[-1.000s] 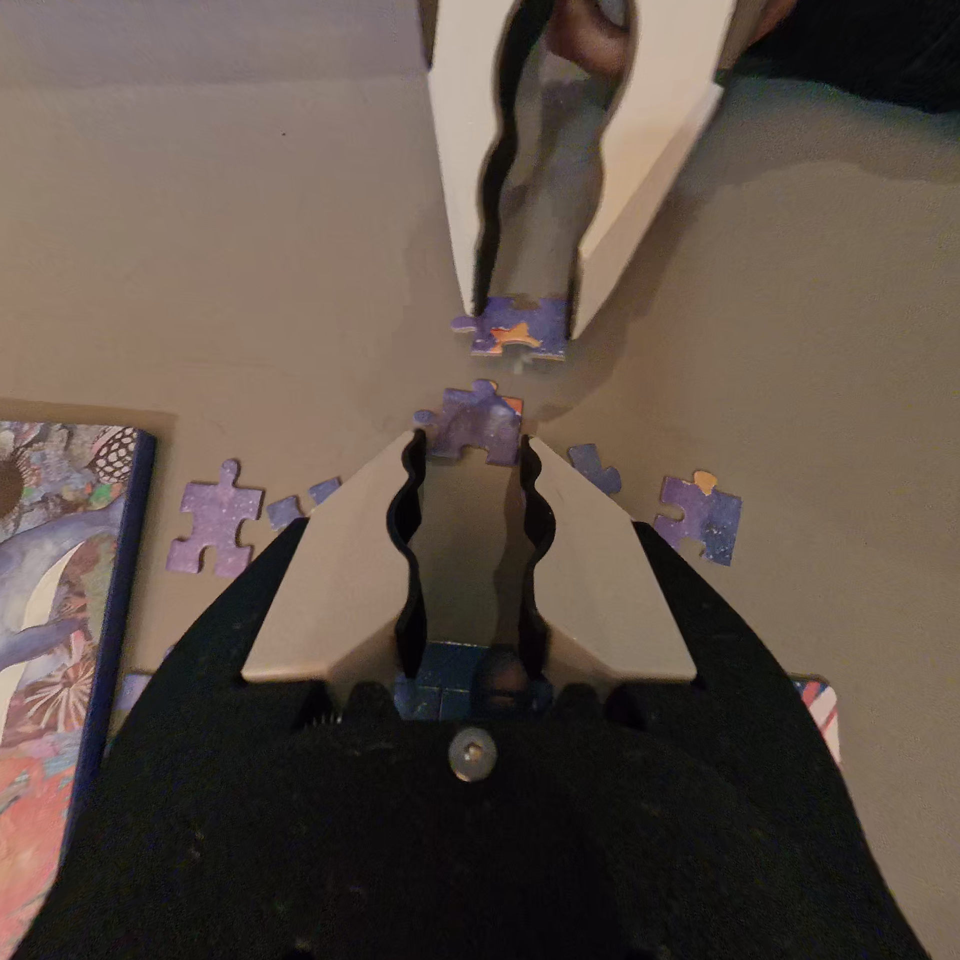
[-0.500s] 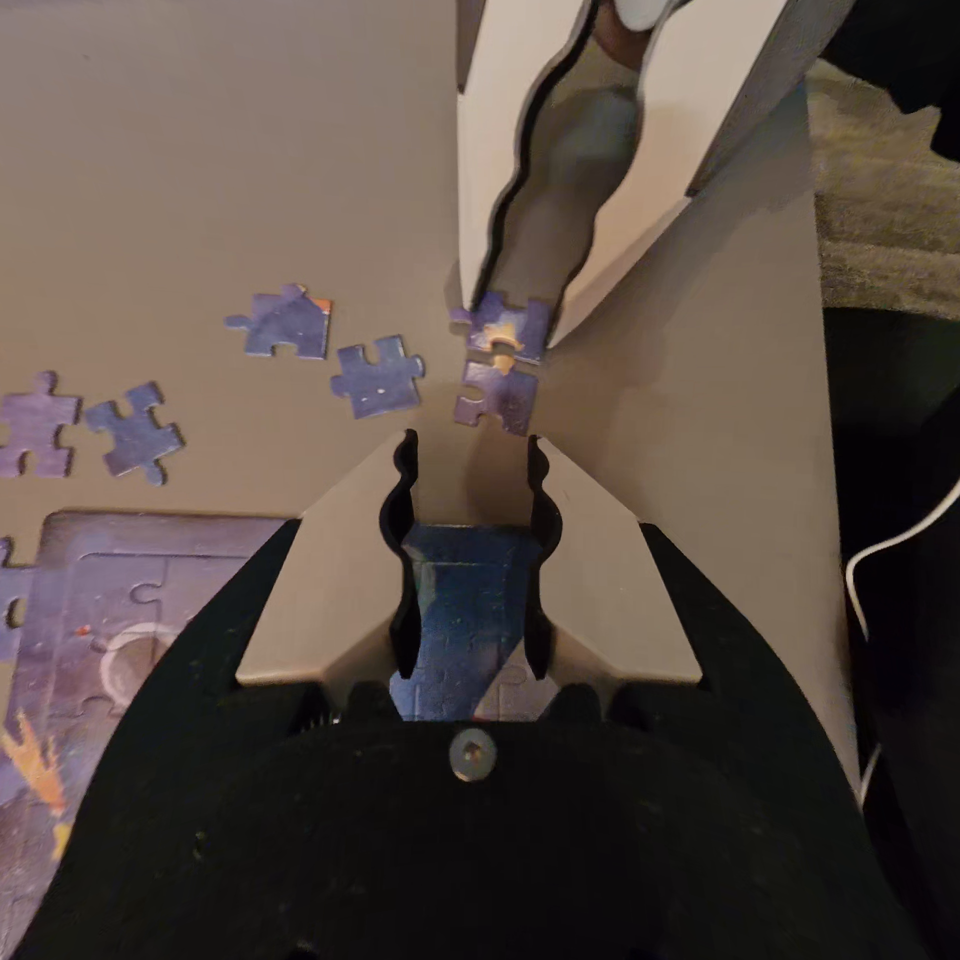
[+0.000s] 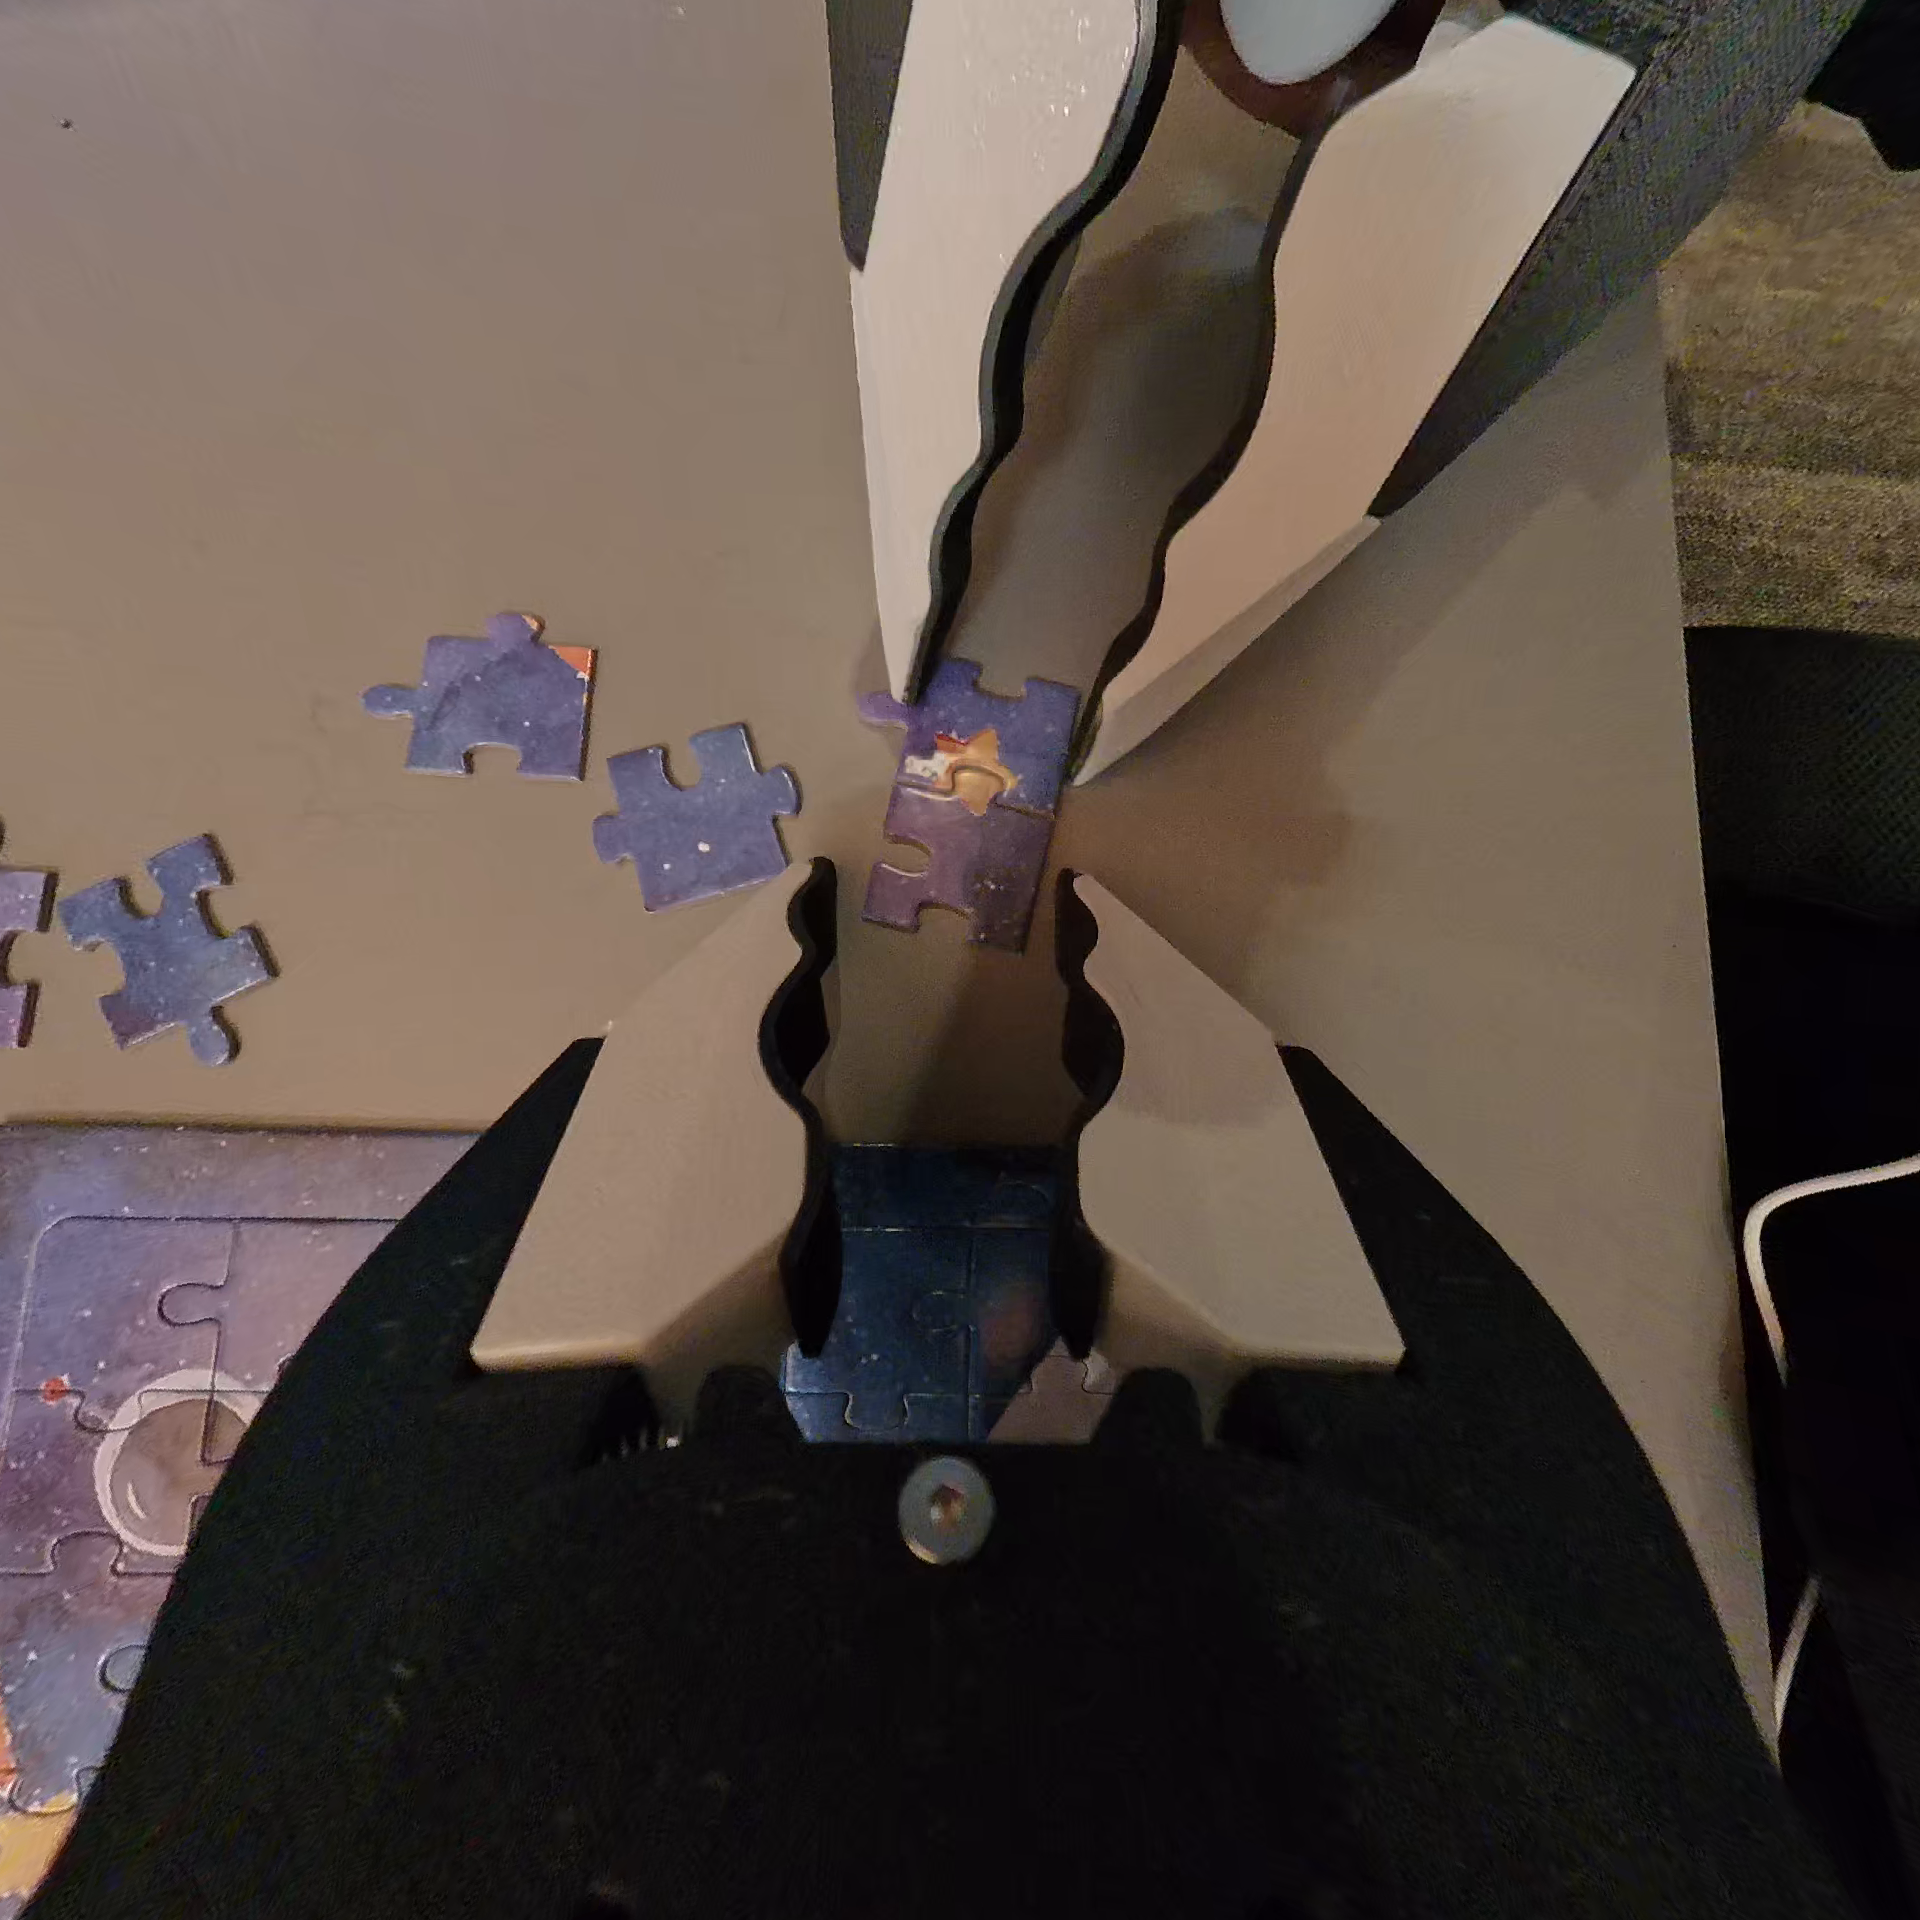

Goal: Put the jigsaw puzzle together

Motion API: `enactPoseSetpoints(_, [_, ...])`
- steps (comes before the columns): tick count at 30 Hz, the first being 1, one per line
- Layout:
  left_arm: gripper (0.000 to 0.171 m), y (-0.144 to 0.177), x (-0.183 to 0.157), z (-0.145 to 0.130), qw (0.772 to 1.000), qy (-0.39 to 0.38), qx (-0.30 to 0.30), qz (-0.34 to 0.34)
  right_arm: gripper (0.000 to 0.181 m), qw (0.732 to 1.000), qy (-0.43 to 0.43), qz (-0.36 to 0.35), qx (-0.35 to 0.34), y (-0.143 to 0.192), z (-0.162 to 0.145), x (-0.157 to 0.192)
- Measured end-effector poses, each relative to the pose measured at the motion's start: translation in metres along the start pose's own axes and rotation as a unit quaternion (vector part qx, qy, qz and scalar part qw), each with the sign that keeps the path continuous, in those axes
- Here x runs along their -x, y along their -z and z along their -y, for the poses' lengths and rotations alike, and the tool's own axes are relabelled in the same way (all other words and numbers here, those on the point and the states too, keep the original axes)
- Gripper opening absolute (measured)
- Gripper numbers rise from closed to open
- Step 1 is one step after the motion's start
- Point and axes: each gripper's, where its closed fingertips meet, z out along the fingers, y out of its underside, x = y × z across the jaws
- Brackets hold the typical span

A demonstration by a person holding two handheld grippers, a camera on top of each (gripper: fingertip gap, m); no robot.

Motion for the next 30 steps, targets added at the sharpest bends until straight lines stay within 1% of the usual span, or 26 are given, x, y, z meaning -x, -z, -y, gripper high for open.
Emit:
enactPoseSetpoints(4, [0.034,-0.001,-0.001,0.000,1.000,0.000,-0.005,-0.001,0.029,1.000,0.003,0.000,0.005,-0.001,0.000,0.002])
enactPoseSetpoints(7, [0.033,-0.001,-0.002,0.000,1.000,0.000,-0.006,-0.002,0.031,1.000,0.005,-0.003,0.008,-0.001,-0.001,0.002])
enactPoseSetpoints(10, [0.033,-0.002,-0.002,0.000,1.000,0.002,-0.008,-0.003,0.031,1.000,0.002,-0.001,-0.005,0.001,0.003,0.003])
enactPoseSetpoints(13, [0.033,-0.003,-0.003,0.000,1.000,0.002,-0.008,-0.004,0.022,0.999,-0.002,0.003,-0.032,0.002,0.010,0.003])
enactPoseSetpoints(17, [0.033,-0.003,-0.003,0.000,1.000,0.003,-0.009,-0.005,0.021,0.999,-0.009,0.021,-0.032,-0.005,0.007,0.006])
enactPoseSetpoints(21, [0.033,-0.005,-0.004,0.000,1.000,0.006,-0.011,-0.006,0.013,0.998,-0.003,0.012,-0.058,0.003,0.015,0.004])
enactPoseSetpoints(22, [0.033,-0.005,-0.004,0.000,1.000,0.006,-0.011,-0.006,0.013,0.998,-0.005,0.014,-0.059,0.002,0.015,0.004])
enactPoseSetpoints(24, [0.033,-0.005,-0.004,0.000,1.000,0.007,-0.011,-0.006,0.015,0.999,-0.009,0.019,-0.033,-0.007,0.005,0.004])
enactPoseSetpoints(25, [0.034,-0.005,-0.005,0.000,1.000,0.008,-0.010,-0.007,0.012,0.999,-0.014,0.025,-0.041,-0.007,0.007,0.004])
enactPoseSetpoints(27, [0.041,-0.004,-0.004,0.000,1.000,0.016,-0.010,-0.008,0.012,0.997,-0.025,0.026,-0.064,0.001,0.014,0.002])
enactPoseSetpoints(30, [0.045,0.012,-0.001,0.005,0.997,0.057,-0.033,-0.032,0.010,0.987,-0.052,-0.016,-0.152,0.033,0.034,-0.023])
